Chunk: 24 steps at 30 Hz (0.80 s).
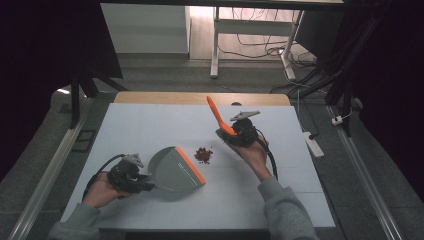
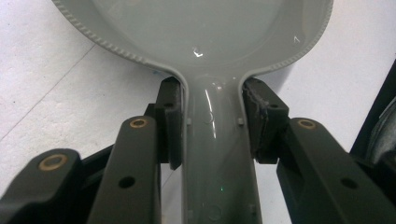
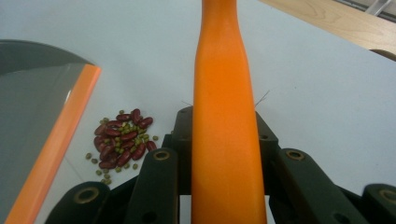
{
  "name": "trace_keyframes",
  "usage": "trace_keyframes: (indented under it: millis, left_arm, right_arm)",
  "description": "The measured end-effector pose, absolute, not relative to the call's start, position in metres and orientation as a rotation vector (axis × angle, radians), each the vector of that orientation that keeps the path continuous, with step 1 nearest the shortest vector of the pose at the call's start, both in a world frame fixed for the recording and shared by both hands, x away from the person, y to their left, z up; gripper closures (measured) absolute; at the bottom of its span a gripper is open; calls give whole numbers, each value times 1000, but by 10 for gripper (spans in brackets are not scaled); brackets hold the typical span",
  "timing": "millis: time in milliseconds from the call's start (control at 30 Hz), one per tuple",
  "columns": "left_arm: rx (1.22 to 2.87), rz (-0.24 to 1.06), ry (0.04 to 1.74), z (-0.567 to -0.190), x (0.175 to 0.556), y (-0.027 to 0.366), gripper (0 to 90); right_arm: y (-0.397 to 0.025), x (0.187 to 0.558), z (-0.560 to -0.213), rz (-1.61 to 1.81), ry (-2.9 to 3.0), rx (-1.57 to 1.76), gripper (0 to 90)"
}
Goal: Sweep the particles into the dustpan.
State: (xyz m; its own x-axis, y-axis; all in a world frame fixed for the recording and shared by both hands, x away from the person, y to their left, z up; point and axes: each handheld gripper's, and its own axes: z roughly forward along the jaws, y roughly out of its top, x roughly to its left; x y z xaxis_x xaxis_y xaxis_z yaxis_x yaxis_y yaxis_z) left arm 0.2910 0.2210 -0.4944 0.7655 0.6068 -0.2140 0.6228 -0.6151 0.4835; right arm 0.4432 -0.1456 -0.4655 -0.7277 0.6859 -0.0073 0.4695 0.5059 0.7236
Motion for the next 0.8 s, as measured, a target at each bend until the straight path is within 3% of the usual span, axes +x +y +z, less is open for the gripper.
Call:
trace_keyframes:
  millis: [800]
  left_arm:
    - [2432, -44, 892, -495, 295, 216, 616]
  right_arm:
    - [-125, 457, -491, 938, 2500, 979, 709]
